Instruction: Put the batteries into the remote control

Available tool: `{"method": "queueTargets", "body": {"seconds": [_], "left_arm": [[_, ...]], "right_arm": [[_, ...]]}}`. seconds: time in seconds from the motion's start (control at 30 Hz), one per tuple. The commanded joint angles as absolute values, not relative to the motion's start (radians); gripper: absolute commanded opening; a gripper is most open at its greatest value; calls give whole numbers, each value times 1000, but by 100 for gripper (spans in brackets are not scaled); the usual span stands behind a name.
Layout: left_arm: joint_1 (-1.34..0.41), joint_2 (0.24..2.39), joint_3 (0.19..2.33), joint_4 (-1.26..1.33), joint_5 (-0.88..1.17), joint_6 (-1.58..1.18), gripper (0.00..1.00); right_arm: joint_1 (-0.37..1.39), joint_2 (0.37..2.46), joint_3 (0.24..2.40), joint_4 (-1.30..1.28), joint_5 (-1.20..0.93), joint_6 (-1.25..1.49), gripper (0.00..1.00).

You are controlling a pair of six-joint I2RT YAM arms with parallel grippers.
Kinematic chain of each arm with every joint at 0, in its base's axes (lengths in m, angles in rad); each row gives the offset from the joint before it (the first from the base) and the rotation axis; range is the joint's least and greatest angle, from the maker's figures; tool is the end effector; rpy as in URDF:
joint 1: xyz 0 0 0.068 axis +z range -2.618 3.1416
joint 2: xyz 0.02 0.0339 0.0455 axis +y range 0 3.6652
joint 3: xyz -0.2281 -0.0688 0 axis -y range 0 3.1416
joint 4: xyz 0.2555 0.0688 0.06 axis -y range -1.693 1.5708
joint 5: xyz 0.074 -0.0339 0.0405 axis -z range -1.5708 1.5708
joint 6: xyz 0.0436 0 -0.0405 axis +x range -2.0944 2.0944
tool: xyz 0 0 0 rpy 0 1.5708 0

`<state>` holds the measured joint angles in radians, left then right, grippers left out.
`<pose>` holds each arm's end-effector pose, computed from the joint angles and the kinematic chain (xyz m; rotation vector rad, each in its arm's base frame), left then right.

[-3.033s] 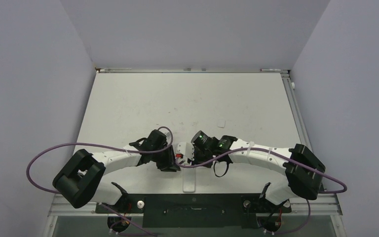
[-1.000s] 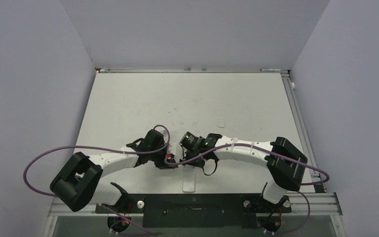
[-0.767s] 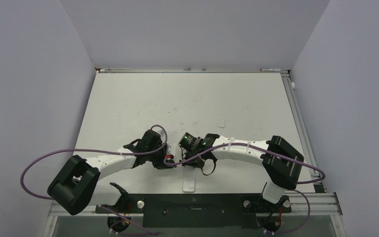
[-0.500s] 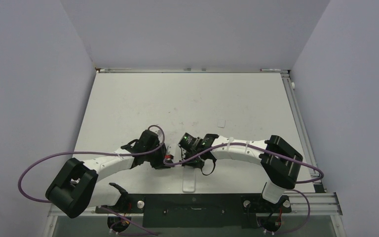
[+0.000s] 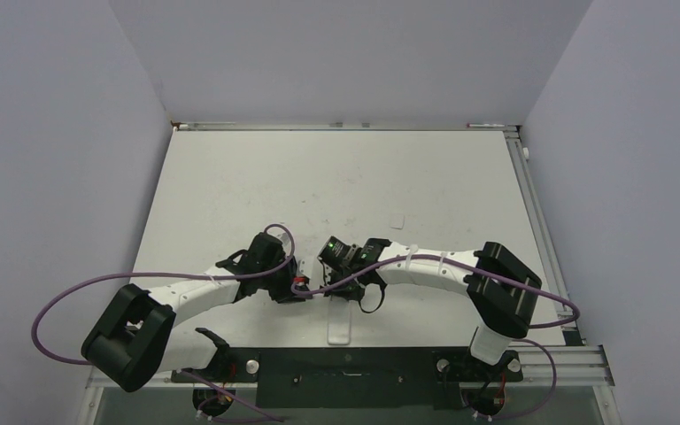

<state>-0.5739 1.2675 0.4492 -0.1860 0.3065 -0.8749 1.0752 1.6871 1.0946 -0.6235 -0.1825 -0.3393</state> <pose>0.1880 -0.1372 0.0882 -0.2942 2.7765 -0.8607 0.1512 0.2963 0.1376 -1.8842 2.1325 0.4264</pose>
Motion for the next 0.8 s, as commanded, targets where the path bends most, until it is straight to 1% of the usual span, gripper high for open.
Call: {"method": "queueTargets", "body": {"seconds": [0.0, 0.77], "left_arm": [[-568, 1273, 426, -212, 280, -847, 27], [-568, 1272, 416, -199, 288, -854, 27]], "right_arm": [[1081, 1707, 1136, -626, -187, -347, 10], [1081, 1719, 1149, -614, -191, -333, 17]]}}
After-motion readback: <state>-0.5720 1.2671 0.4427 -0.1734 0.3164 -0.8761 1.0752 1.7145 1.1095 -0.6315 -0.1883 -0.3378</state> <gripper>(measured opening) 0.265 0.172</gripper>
